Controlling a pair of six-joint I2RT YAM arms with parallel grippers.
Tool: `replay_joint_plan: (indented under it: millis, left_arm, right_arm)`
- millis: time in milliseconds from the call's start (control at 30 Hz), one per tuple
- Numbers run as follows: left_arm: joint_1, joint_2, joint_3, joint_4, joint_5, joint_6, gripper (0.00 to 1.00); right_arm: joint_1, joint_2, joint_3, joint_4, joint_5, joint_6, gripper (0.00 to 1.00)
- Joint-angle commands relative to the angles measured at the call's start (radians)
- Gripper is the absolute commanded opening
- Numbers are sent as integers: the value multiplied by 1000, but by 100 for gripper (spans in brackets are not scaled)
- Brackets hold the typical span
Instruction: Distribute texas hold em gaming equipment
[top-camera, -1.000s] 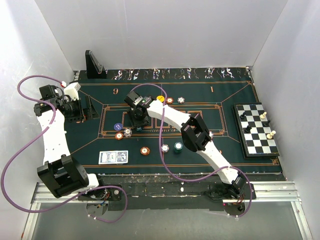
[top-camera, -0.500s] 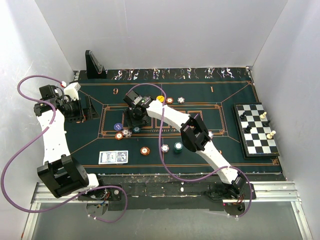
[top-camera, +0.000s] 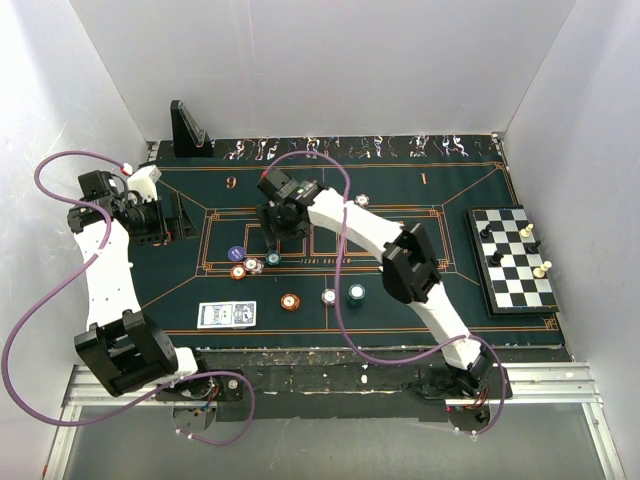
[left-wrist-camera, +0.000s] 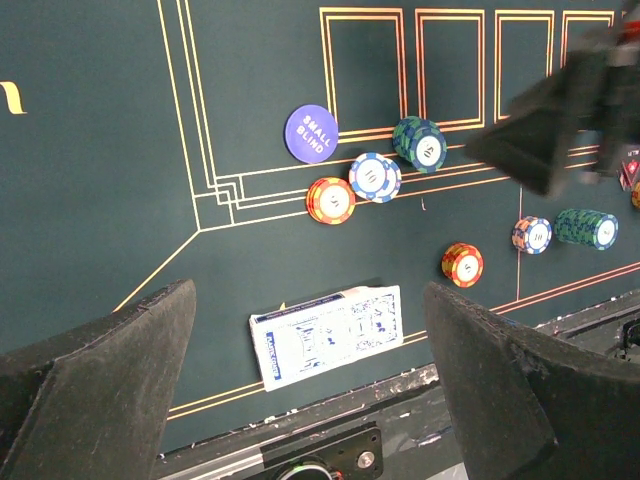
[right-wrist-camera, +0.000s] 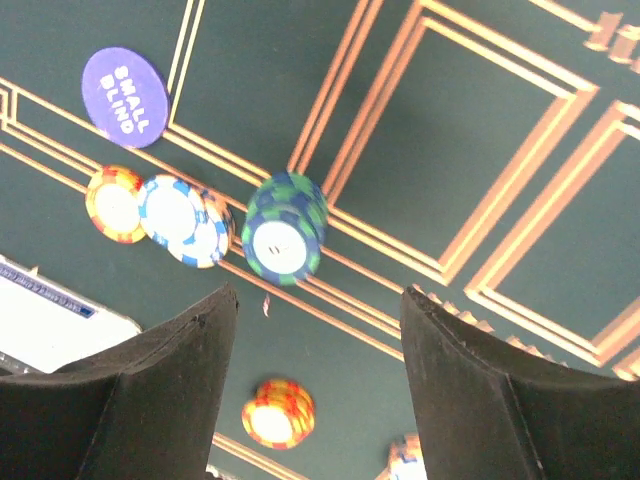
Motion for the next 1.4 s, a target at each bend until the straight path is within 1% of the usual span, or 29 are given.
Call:
replay_joint_plan:
  millis: [0,100,200,267,400,500,667,933,1367]
  left_arm:
    - [9,-47,-7,7,15,11,98]
    - [7,-47,-5,9,21,6,98]
    - [7,-46,-5,7,30,3,98]
    - [9,-46,-4,7,33,3,98]
    - [9,-46,-2,6,35,3,98]
    - [9,-46,1,4,38,2,98]
    - [9,-46,-4,0,42,0,98]
    - [9,-40,7,-3,32,2,98]
    - [7,-38,-2,3,30,5,98]
  right_arm:
    - [-21,-259,-122,-11,81,-39,74]
    - [-18,-382,-286,0,97,-39,77]
    - [-12,-500,-504,14,135,-41,84]
    - [-5,-580,-630,26,169,-39,85]
    - [9,-683,-810,41,213,-15,87]
    - [11,-726,-903,58,232,11,88]
    - [12,-749,-985,84,238,42,89]
    - [12,-720,-1026,121,229,53,90]
    - [12,-686,-1075,170,204,74,78]
